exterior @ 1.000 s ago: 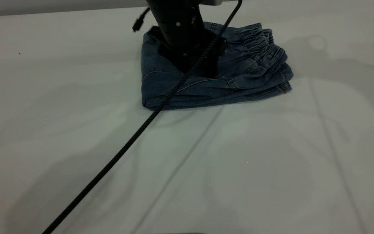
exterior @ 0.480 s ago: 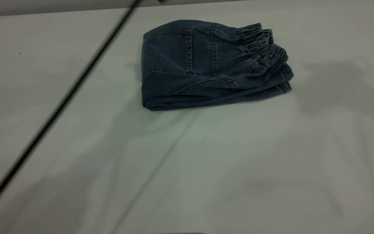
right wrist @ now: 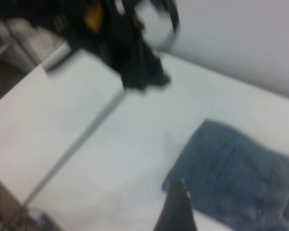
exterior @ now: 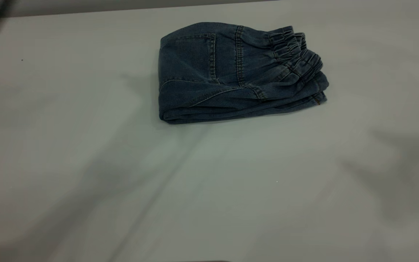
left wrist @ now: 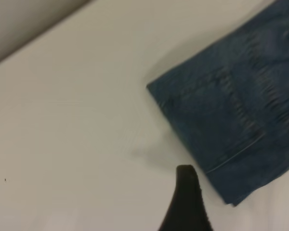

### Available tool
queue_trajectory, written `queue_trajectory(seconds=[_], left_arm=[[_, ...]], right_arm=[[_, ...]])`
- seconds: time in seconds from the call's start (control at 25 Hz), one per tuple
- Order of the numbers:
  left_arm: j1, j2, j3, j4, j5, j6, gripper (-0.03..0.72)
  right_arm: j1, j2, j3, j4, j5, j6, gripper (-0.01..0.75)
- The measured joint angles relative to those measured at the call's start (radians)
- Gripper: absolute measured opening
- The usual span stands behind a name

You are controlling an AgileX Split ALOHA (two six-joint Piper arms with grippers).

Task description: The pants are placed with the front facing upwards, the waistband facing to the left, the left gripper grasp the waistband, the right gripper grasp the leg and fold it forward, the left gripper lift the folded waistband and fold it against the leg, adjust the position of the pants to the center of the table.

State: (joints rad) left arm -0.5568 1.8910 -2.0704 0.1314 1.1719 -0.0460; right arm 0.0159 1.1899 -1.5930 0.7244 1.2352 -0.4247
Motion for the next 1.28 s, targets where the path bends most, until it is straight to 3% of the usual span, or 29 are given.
queue_trajectory(seconds=[0.16, 0.48, 0.88, 1.28], left_arm=[[0.000, -0.174, 0.080, -0.035, 0.000, -0.001, 0.514], [0.000, -0.658, 0.428, -0.038, 0.000, 0.046, 0.514], [0.000, -1.292, 0.770, 0.000, 0.000, 0.080, 0.515], [0.000, -1.627, 1.073, 0.007, 0.000, 0.082, 0.515]], right_arm=[[0.000, -0.088, 0.008, -0.050, 0.026, 0.113, 0.497], [0.000, -0.327, 0.117, -0.059, 0.033, 0.195, 0.497], [0.000, -0.710, 0.443, -0.198, 0.041, 0.196, 0.497], [0.000, -0.957, 0.730, -0.337, 0.041, 0.197, 0.497]])
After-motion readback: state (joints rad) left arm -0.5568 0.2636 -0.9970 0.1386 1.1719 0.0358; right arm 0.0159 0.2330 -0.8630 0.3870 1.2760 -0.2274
